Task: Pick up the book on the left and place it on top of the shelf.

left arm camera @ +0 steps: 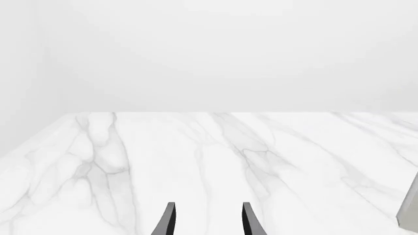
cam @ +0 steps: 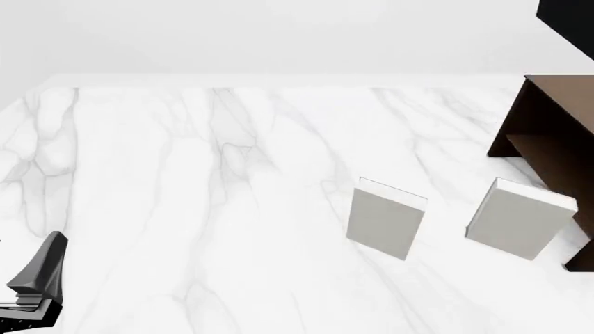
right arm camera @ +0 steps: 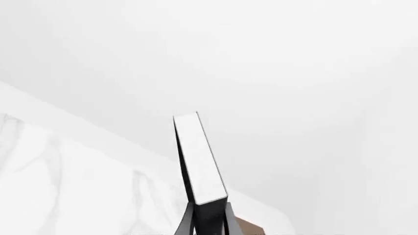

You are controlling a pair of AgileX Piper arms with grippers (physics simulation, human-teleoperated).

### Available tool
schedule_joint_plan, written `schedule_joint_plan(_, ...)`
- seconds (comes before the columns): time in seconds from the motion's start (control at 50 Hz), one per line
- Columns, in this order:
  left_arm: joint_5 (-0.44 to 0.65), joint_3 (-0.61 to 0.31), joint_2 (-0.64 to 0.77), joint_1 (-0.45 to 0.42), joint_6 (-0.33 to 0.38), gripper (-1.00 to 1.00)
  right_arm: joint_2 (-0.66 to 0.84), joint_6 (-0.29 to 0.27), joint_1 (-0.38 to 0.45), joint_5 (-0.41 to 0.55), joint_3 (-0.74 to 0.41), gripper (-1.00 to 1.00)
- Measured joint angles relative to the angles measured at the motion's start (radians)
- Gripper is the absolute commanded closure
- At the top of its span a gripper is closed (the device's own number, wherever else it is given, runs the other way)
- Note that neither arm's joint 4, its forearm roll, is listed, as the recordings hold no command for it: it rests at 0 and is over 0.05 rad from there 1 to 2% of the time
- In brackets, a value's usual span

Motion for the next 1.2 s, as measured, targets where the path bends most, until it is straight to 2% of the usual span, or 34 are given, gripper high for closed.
schedule_joint_plan(0.52, 0.000, 0.000, 0.000, 0.000, 0.000, -1.00, 0.004, -0.088, -0.070, -0.012, -0.016, 1.00)
schedule_joint_plan(1.2, 0.000, 0.000, 0.000, 0.000, 0.000, -1.00, 0.036, -0.156, -0.151, -0.075, 0.011, 1.00)
